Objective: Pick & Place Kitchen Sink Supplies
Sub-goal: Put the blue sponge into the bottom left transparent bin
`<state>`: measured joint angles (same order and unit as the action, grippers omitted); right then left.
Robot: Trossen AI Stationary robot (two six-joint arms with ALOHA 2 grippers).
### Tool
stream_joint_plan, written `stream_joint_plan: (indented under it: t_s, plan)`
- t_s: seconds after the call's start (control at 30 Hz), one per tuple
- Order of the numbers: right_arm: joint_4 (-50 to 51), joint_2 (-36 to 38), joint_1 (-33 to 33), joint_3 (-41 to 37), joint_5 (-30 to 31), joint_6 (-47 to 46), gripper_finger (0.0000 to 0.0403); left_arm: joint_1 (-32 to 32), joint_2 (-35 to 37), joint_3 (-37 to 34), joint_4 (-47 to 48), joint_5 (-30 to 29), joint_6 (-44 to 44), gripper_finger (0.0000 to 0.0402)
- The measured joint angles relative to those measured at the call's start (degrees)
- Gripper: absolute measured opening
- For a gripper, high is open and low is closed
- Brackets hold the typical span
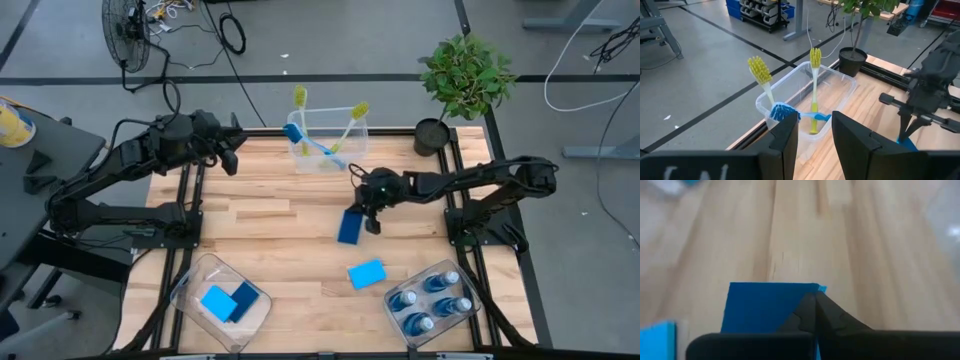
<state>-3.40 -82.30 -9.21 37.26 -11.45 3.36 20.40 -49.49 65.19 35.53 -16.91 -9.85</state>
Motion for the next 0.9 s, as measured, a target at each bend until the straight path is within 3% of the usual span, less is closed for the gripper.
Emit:
stream_joint_plan:
  t_s: [0.3,0.67,0.9]
  plan:
    - [0.2,0.0,-0.1,12.3,5.7,4.3,0.0000,0.0,0.0,0.0,-1.5,0.0,0.0,0.0124]
    - [-4.7,0.1,-0.1,24.7,17.3,6.8,0.0000,0.0,0.0,0.0,-2.2,0.6,-1.6,0.0124]
    - [-11.6,0.1,-0.2,27.6,21.8,9.6,0.0000,0.0,0.0,0.0,-5.7,6.8,-3.2,0.0131]
